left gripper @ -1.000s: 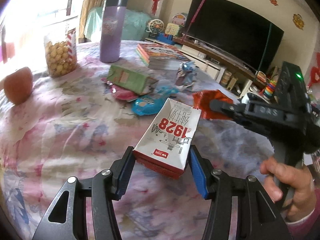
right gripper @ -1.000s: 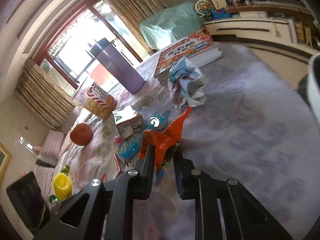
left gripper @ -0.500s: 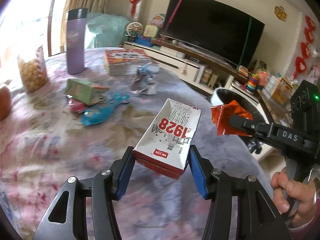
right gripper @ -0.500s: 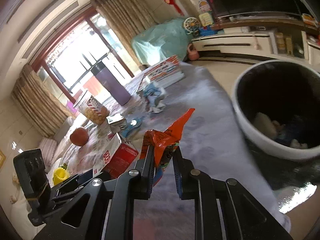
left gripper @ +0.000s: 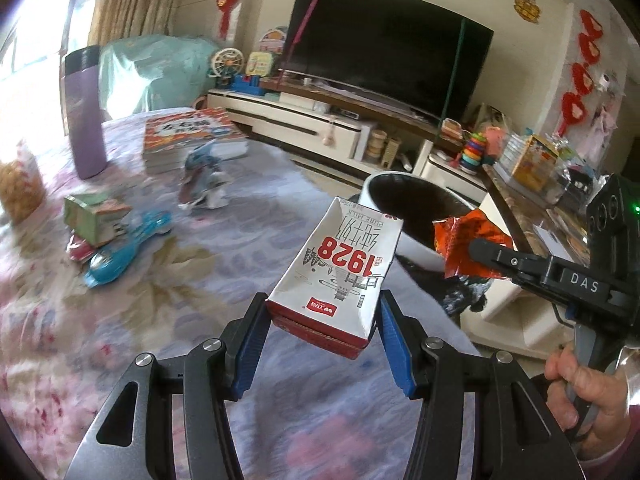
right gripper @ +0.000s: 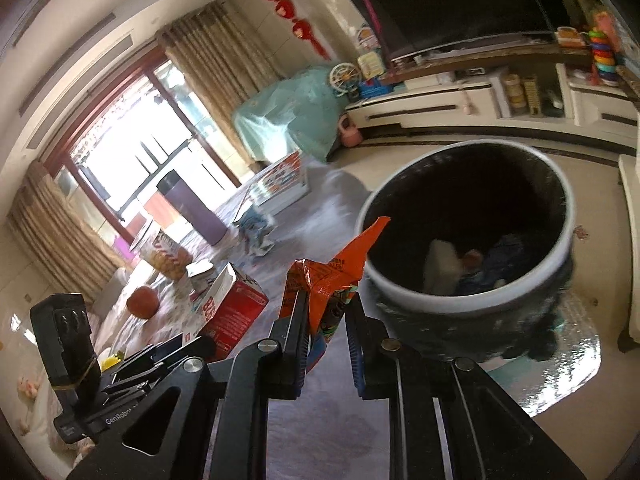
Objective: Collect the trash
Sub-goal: 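Carry the red-white carton and orange wrapper with both tools over the bin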
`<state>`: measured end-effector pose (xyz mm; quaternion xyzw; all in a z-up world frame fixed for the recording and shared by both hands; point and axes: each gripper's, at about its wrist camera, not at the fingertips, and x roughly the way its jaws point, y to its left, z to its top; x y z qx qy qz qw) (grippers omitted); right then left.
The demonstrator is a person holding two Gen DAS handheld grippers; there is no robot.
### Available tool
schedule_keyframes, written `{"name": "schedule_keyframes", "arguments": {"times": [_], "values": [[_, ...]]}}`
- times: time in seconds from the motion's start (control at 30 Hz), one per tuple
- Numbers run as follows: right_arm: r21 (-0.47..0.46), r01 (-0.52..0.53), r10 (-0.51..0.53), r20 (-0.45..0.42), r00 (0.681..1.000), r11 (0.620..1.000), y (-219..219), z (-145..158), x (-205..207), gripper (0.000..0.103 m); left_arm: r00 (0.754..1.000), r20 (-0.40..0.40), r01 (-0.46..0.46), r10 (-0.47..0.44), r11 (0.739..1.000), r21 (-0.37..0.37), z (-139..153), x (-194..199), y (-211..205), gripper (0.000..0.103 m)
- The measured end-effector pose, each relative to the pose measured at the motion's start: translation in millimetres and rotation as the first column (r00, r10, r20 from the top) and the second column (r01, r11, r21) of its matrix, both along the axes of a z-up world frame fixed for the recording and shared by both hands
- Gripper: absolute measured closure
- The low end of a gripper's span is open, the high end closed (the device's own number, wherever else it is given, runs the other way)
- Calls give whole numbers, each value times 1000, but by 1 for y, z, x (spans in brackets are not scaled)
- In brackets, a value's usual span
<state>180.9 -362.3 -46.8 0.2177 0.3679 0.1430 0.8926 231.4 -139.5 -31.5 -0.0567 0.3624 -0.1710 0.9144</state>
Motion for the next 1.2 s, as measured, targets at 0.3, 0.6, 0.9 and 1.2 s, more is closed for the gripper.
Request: {"name": "schedule_keyframes", "arguments": {"times": [0.3, 0.6, 0.9, 1.2], "values": [[-1, 60, -60, 3, 998, 998, -30, 0, -4, 85, 999, 10, 47, -47, 999, 14, 2, 16, -29, 51], [0, 98, -98, 13, 995, 995, -51, 3, -4, 85, 997, 3, 77, -77, 996, 34, 0, 31, -51, 51], [-4, 120, -120, 9, 993, 993, -67, 1, 1, 85, 995, 0, 104, -104, 993, 60, 1, 47, -74, 51], [-6, 128, -128, -1, 992, 992, -73, -2, 7, 85, 992, 1, 124, -125, 989, 76, 3, 64, -89, 51]]}}
